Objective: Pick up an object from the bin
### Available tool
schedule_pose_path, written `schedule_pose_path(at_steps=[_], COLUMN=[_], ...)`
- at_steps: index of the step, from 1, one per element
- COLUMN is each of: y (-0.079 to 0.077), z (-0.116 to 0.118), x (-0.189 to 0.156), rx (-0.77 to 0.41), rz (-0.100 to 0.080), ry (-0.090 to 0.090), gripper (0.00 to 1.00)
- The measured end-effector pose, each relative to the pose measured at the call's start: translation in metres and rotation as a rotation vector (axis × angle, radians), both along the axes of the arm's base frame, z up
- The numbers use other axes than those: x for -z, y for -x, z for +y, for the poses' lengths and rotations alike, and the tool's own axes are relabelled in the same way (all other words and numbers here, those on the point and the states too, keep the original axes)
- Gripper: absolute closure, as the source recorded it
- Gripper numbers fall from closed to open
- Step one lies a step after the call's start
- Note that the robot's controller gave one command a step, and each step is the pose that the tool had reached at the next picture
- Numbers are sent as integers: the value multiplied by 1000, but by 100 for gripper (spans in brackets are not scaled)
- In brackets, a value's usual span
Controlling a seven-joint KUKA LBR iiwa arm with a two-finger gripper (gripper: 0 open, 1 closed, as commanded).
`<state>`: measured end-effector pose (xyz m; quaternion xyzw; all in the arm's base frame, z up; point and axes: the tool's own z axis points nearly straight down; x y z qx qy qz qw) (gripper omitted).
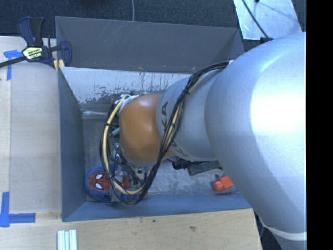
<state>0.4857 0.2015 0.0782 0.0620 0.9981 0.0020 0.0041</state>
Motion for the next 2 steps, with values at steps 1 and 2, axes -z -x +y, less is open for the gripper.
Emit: schedule_pose_path(at_steps=[1,2], y=[-4,-11], z=[-1,1], x=[-3,-132], rx=[4,68], rz=[-11,-2], ry=[-2,-1], gripper=[100,100])
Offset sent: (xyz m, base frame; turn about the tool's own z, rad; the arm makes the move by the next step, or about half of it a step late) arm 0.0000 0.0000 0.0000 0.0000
